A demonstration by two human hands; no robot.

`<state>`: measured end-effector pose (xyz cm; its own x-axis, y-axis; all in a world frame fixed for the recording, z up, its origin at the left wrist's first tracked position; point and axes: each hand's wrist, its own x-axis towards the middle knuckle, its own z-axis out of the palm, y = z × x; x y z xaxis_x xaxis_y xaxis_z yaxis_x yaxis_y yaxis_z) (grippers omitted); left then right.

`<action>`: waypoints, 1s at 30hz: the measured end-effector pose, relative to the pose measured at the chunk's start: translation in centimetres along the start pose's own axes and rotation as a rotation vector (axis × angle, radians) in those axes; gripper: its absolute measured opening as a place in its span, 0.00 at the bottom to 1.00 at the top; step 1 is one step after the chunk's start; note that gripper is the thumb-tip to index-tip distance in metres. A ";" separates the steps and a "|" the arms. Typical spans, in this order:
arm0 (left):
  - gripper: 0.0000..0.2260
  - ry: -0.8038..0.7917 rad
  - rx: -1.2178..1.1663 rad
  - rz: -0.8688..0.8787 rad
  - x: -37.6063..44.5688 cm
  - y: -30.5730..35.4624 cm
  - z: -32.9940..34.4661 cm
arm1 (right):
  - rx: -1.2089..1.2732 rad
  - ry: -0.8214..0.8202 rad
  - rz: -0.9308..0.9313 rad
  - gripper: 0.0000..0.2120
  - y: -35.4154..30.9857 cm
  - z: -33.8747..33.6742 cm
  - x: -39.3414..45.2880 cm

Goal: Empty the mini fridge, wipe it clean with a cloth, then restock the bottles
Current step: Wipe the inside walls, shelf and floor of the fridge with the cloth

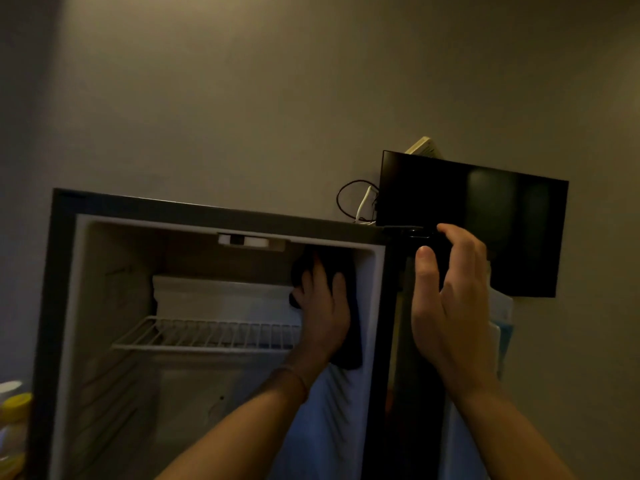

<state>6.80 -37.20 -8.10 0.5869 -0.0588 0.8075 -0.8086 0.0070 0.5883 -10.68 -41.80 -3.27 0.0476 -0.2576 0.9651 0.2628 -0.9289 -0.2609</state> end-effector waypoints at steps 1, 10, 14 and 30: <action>0.29 0.011 0.087 0.038 0.6 -0.3 0.2 | 0.000 -0.003 0.004 0.27 0.0 0.0 0.0; 0.18 0.004 0.539 0.014 4.7 -1.9 -0.1 | 0.004 0.002 -0.002 0.28 0.3 0.4 -0.1; 0.13 0.009 0.253 0.038 5.7 -3.0 0.8 | -0.002 0.001 -0.010 0.27 0.5 0.4 -0.1; 0.10 0.249 -0.269 -0.101 0.9 2.8 0.3 | 0.039 0.072 -0.048 0.17 1.3 0.8 0.9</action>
<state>5.05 -37.49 -5.72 0.6821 0.1719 0.7108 -0.7258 0.2776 0.6294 -9.56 -43.01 -2.69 -0.0352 -0.2325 0.9719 0.3005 -0.9300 -0.2116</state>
